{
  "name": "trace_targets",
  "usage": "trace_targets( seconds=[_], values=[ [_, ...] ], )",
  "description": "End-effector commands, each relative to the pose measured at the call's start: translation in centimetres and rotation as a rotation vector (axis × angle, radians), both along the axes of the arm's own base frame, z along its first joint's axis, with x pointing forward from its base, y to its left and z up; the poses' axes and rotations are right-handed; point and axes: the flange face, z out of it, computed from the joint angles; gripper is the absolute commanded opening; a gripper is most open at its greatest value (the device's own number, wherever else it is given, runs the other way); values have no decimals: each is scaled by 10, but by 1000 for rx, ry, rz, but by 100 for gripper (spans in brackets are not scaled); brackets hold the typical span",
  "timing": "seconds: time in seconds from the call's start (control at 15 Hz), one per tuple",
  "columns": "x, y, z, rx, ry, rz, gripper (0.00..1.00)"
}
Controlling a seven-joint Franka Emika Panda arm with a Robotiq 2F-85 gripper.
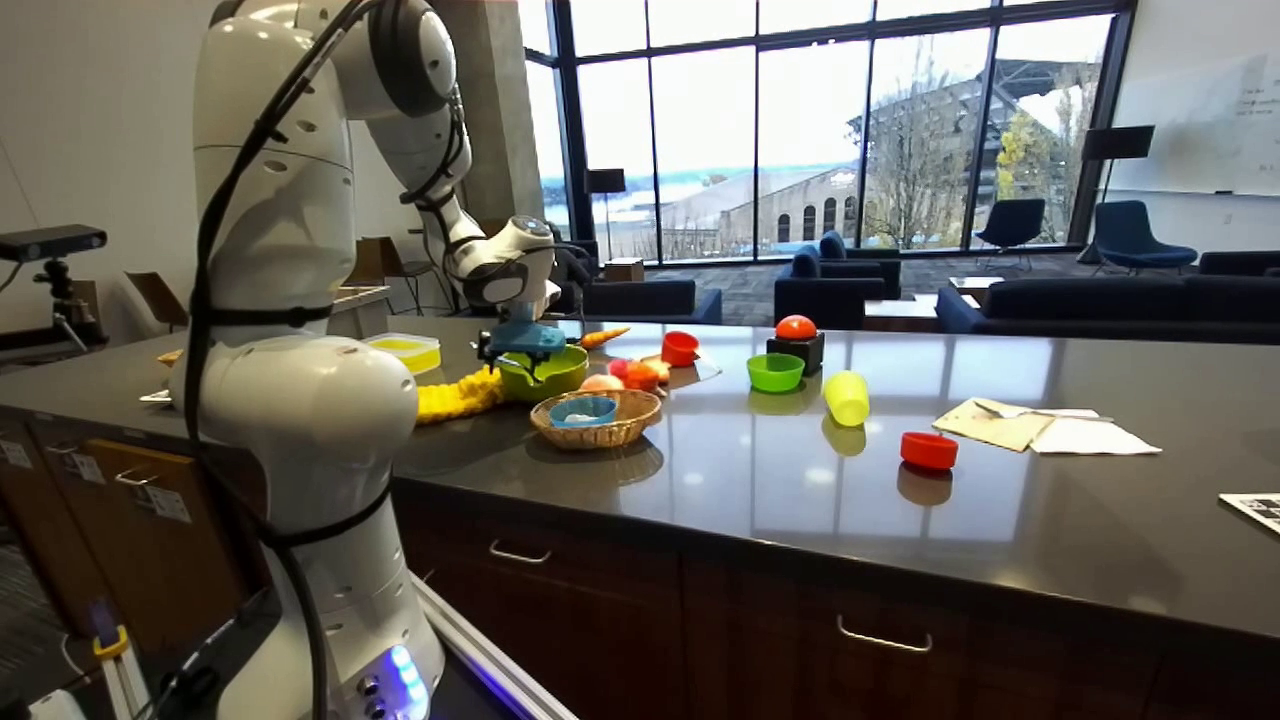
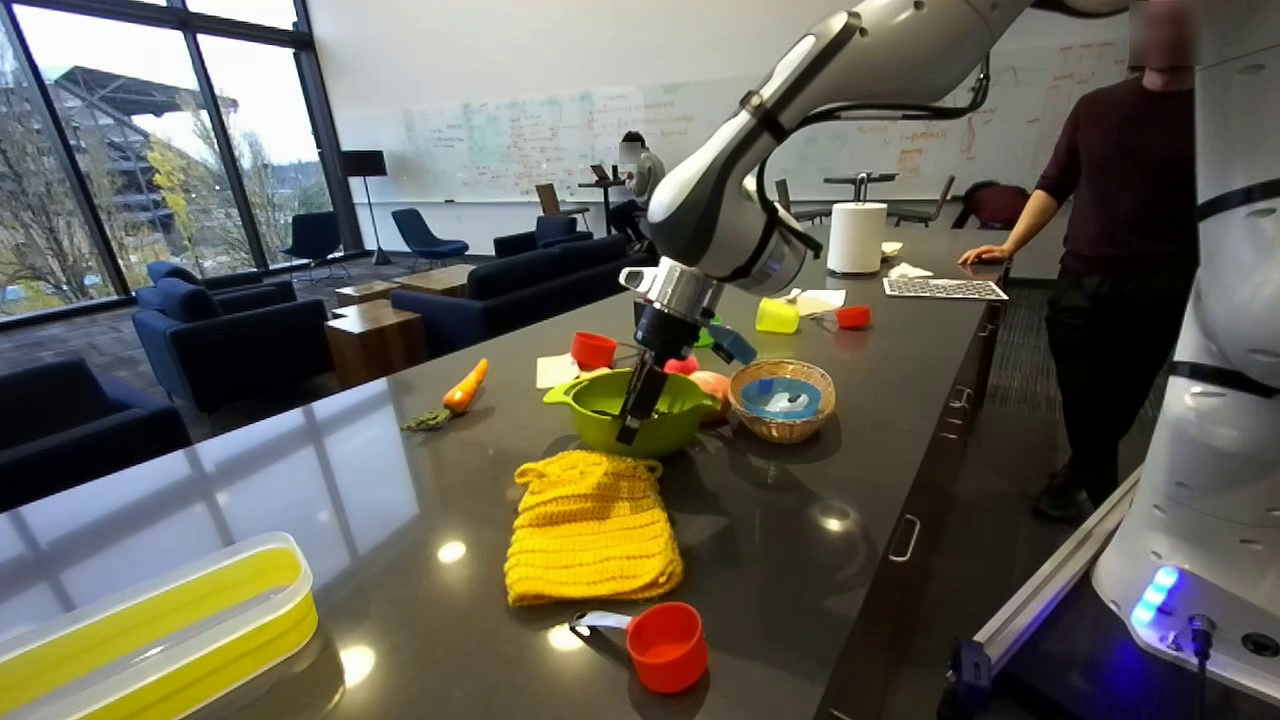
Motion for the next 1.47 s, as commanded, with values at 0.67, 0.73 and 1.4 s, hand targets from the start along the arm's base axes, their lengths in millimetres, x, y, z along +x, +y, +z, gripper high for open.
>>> trace_targets(
  seconds=[0.67,0.73,1.4],
  values=[
    [-13,10,24,-58,-70,7,4],
    [-13,10,26,-61,-75,9,3],
    [-14,9,26,-69,-83,16,45]
  ],
)
